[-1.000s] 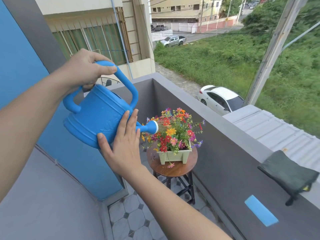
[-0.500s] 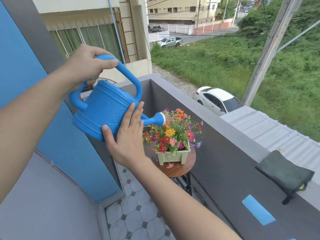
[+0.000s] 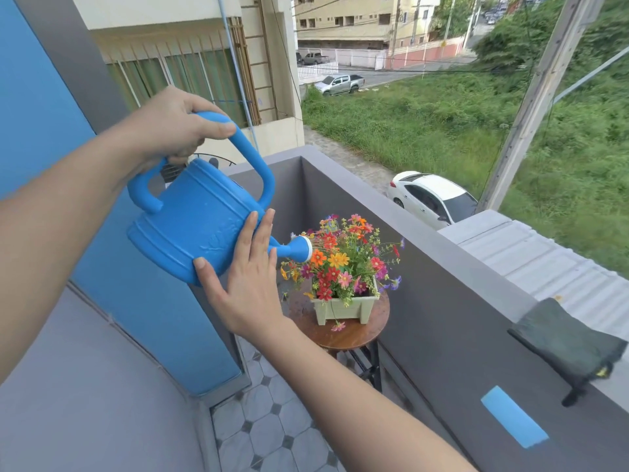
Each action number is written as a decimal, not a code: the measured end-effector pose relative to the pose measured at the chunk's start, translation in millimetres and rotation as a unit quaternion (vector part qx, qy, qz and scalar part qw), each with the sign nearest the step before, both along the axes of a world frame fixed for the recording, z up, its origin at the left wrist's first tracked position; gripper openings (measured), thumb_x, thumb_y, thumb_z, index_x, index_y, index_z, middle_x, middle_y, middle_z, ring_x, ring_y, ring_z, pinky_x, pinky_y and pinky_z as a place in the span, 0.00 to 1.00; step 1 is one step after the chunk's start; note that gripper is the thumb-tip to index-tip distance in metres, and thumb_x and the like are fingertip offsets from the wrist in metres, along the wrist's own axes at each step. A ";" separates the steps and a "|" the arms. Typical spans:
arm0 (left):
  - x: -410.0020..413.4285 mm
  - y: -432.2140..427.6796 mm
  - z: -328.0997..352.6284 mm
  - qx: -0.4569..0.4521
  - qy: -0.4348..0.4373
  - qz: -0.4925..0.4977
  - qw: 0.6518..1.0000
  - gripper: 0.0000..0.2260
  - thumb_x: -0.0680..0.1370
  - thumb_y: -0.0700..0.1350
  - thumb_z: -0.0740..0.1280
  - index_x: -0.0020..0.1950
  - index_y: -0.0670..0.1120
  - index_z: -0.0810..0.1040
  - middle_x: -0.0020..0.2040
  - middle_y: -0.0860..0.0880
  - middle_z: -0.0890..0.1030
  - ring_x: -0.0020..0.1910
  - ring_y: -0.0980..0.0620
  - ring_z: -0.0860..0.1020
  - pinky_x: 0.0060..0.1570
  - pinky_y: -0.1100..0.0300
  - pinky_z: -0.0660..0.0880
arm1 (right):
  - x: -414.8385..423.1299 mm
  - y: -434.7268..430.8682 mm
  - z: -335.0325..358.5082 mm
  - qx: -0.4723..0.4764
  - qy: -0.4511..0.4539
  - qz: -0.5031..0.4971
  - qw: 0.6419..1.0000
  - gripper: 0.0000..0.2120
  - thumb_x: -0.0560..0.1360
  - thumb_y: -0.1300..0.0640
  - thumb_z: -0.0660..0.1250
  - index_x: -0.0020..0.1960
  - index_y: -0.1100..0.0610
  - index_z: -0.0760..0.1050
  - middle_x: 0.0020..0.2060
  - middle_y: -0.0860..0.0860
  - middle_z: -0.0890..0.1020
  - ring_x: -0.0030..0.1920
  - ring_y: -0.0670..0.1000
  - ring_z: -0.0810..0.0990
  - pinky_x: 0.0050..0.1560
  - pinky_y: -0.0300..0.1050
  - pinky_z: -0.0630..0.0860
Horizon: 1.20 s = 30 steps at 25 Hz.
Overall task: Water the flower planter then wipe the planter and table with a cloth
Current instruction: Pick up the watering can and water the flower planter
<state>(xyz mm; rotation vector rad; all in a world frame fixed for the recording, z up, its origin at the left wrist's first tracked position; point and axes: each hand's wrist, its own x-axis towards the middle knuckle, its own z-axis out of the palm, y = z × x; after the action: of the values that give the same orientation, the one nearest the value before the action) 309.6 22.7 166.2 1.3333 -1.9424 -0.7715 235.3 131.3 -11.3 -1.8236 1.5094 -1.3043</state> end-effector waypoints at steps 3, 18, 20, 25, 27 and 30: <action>-0.2 -0.1 -2.8 -0.012 0.027 0.012 0.999 0.09 0.75 0.45 0.69 0.53 0.43 0.81 0.20 0.54 0.62 0.20 0.55 0.57 0.19 0.66 0.56 | -8.9 -5.2 -1.0 -0.012 0.018 -0.005 1.000 0.43 0.78 0.42 0.58 0.74 0.55 0.30 0.74 0.53 0.30 0.77 0.54 0.36 0.74 0.56 0.41; -0.4 7.5 -2.3 0.024 0.022 0.017 0.999 0.07 0.75 0.46 0.70 0.51 0.45 0.82 0.23 0.51 0.61 0.20 0.54 0.58 0.19 0.65 0.57 | -10.1 4.9 -7.1 -0.044 0.023 -0.017 0.999 0.42 0.76 0.39 0.54 0.74 0.56 0.30 0.74 0.55 0.32 0.76 0.50 0.34 0.73 0.48 0.37; -1.6 6.5 -2.7 0.017 0.041 0.029 0.999 0.08 0.75 0.46 0.69 0.51 0.44 0.81 0.25 0.50 0.61 0.20 0.55 0.58 0.19 0.66 0.57 | -18.0 -1.3 -6.1 -0.062 0.034 -0.027 0.997 0.42 0.75 0.39 0.54 0.75 0.56 0.33 0.75 0.55 0.33 0.77 0.52 0.37 0.72 0.47 0.37; -0.7 -1.6 -9.7 -0.018 0.077 0.065 0.995 0.09 0.75 0.47 0.69 0.53 0.44 0.80 0.26 0.49 0.61 0.19 0.55 0.58 0.18 0.66 0.58 | -37.7 -18.6 0.4 -0.048 0.045 0.015 0.998 0.43 0.76 0.42 0.59 0.76 0.56 0.35 0.76 0.56 0.36 0.77 0.55 0.40 0.74 0.55 0.45; 0.3 -4.3 -12.3 -0.031 0.074 0.084 0.993 0.10 0.75 0.47 0.69 0.53 0.44 0.80 0.25 0.49 0.61 0.19 0.55 0.59 0.19 0.66 0.58 | -38.5 -18.8 2.7 -0.027 0.049 0.034 0.998 0.44 0.75 0.43 0.60 0.76 0.57 0.35 0.76 0.57 0.36 0.77 0.54 0.40 0.74 0.55 0.45; 1.0 -5.1 -12.8 -0.026 0.057 0.097 0.993 0.09 0.75 0.47 0.69 0.53 0.44 0.80 0.27 0.48 0.61 0.21 0.53 0.58 0.18 0.65 0.58 | -34.1 -13.4 1.2 -0.014 0.046 0.052 0.997 0.43 0.76 0.41 0.59 0.76 0.57 0.35 0.76 0.57 0.35 0.77 0.53 0.38 0.74 0.53 0.43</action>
<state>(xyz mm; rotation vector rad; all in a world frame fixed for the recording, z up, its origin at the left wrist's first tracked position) 310.6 17.7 153.4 1.3923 -1.7034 -0.6813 201.2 117.9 -10.1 -1.9763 1.4277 -1.2138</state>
